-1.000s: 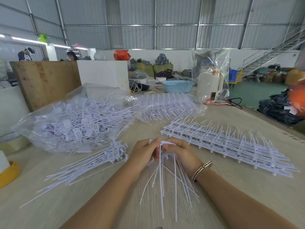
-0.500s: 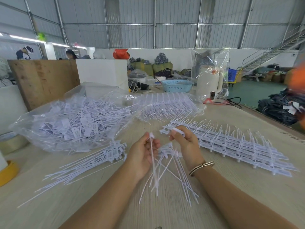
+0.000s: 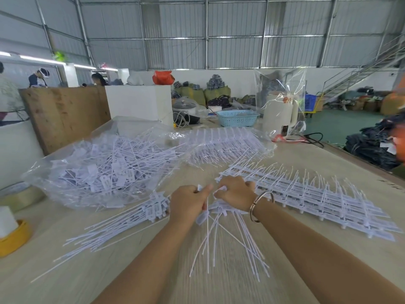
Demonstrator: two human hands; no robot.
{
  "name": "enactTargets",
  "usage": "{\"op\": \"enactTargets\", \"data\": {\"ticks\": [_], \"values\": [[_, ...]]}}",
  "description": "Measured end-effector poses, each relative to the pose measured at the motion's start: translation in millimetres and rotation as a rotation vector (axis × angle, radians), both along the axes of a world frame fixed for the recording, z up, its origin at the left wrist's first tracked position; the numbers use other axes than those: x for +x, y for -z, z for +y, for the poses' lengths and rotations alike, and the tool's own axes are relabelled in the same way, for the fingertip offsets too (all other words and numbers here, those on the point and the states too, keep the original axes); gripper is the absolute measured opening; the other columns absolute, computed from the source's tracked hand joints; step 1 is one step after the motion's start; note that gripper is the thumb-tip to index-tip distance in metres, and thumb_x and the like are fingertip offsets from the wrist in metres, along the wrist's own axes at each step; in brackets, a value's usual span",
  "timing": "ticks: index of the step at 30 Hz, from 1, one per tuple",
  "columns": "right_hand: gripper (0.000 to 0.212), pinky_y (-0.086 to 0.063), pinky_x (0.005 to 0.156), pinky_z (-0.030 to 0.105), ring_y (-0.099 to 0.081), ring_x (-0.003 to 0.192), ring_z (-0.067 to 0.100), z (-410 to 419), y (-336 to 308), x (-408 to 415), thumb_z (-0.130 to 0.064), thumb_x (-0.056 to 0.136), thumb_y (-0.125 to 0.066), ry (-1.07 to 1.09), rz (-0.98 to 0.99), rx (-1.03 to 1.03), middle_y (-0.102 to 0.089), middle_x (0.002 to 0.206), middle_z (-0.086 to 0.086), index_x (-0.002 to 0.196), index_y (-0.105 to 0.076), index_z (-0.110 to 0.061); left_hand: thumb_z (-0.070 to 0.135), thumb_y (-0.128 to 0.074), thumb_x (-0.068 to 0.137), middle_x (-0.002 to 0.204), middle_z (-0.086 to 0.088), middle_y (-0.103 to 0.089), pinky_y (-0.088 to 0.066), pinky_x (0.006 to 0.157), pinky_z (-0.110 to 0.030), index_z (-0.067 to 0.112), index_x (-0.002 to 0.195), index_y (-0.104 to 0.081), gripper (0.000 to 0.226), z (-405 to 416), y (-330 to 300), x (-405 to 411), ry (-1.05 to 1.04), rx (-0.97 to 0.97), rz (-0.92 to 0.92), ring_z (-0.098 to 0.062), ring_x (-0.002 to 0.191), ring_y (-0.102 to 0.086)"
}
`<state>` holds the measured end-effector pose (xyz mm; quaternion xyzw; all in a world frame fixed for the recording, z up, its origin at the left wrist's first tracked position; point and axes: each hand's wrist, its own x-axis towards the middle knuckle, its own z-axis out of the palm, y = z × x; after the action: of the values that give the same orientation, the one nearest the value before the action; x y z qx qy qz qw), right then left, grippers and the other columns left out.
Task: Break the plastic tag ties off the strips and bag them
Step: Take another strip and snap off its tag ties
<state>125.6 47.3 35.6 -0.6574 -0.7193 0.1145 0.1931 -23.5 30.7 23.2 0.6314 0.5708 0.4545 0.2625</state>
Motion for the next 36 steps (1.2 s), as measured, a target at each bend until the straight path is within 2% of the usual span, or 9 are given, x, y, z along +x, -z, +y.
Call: {"op": "enactTargets", "data": {"ticks": [4, 7, 13, 17, 20, 22, 27, 31, 36], "values": [[0.033, -0.026, 0.097, 0.039, -0.038, 0.113, 0.014, -1, 8, 10, -0.041, 0.083, -0.056, 0.031, 0.186, 0.019, -0.048, 0.11, -0.012, 0.115, -0.052, -0.035, 0.068, -0.042, 0.084, 0.057, -0.008, -0.056, -0.045, 0.06, -0.031, 0.011, 0.059, -0.05, 0.062, 0, -1, -11, 0.021, -0.072, 0.317, -0.019, 0.054, -0.052], [0.021, -0.039, 0.094, 0.04, -0.051, 0.098, 0.016, -10, 2, 30, -0.031, 0.086, -0.058, 0.062, 0.303, 0.03, -0.05, 0.095, -0.01, 0.106, -0.053, -0.029, 0.068, -0.029, 0.089, 0.058, -0.002, -0.06, -0.048, 0.069, -0.031, 0.013, 0.058, -0.054, 0.067, -2, -5, -28, 0.035, -0.124, 0.406, -0.018, 0.058, -0.059], [0.029, -0.043, 0.054, 0.027, -0.05, 0.05, 0.019, -42, -22, 50, -0.025, 0.096, -0.039, 0.113, -0.019, -0.262, -0.053, 0.065, 0.008, 0.081, -0.053, -0.005, 0.051, -0.034, 0.094, 0.048, 0.001, -0.062, -0.053, 0.079, -0.029, 0.013, 0.052, -0.063, 0.063, -17, -10, -30, 0.196, -0.329, 0.566, -0.018, 0.057, -0.063], [0.04, -0.044, 0.046, 0.02, -0.052, 0.031, 0.012, -63, -21, 31, -0.025, 0.097, -0.036, 0.074, -0.034, -0.444, -0.058, 0.057, 0.01, 0.07, -0.056, -0.002, 0.061, -0.042, 0.088, 0.083, -0.012, -0.068, -0.051, 0.081, -0.035, 0.004, 0.092, -0.067, 0.062, -27, -6, -14, 0.182, -0.295, 0.703, -0.027, 0.085, -0.067], [0.039, -0.046, 0.042, 0.018, -0.053, 0.032, 0.009, -70, -21, 13, -0.006, 0.091, -0.045, 0.031, 0.015, -0.444, -0.056, 0.038, 0.003, 0.056, -0.061, -0.003, 0.043, -0.049, 0.091, 0.069, -0.009, -0.056, -0.043, 0.065, -0.03, 0.011, 0.078, -0.06, 0.036, -34, -3, 1, 0.223, -0.227, 0.677, -0.027, 0.078, -0.061], [0.025, -0.05, 0.044, 0.02, -0.056, 0.036, 0.007, -71, -21, 1, -0.001, 0.091, -0.047, 0.024, 0.179, -0.483, -0.057, 0.037, -0.002, 0.074, -0.066, 0.003, 0.031, -0.048, 0.093, 0.067, -0.003, -0.051, -0.037, 0.06, -0.027, 0.012, 0.076, -0.056, 0.027, -35, -5, 9, 0.205, -0.221, 0.681, -0.023, 0.073, -0.056], [0.03, -0.056, 0.05, 0.029, -0.067, 0.054, 0.022, -72, -19, -9, -0.001, 0.096, -0.038, 0.035, 0.804, -0.597, -0.066, 0.078, 0.024, 0.122, -0.044, 0.013, 0.03, -0.041, 0.093, 0.118, -0.014, -0.061, -0.045, 0.082, -0.029, 0.006, 0.115, -0.061, 0.038, -27, -17, 16, 0.2, -0.316, 0.801, -0.026, 0.105, -0.059], [0.023, -0.055, 0.054, 0.029, -0.065, 0.057, 0.022, -69, -20, -5, -0.007, 0.095, -0.043, 0.043, 0.733, -0.64, -0.065, 0.073, 0.015, 0.107, -0.058, 0.006, 0.055, -0.037, 0.093, 0.132, -0.014, -0.053, -0.043, 0.09, -0.033, 0.01, 0.127, -0.054, 0.058, -27, -16, 20, 0.172, -0.343, 0.882, -0.027, 0.115, -0.054], [0.025, -0.045, 0.043, 0.02, -0.055, 0.045, 0.017, -62, -17, 12, -0.007, 0.093, -0.035, 0.229, 0.75, -0.396, -0.061, 0.067, 0.009, 0.09, -0.06, -0.013, 0.018, -0.046, 0.095, 0.133, -0.008, -0.043, -0.041, 0.092, -0.034, 0.009, 0.134, -0.044, 0.04, -32, -5, 33, 0.084, -0.277, 1.16, -0.026, 0.121, -0.046]]}}
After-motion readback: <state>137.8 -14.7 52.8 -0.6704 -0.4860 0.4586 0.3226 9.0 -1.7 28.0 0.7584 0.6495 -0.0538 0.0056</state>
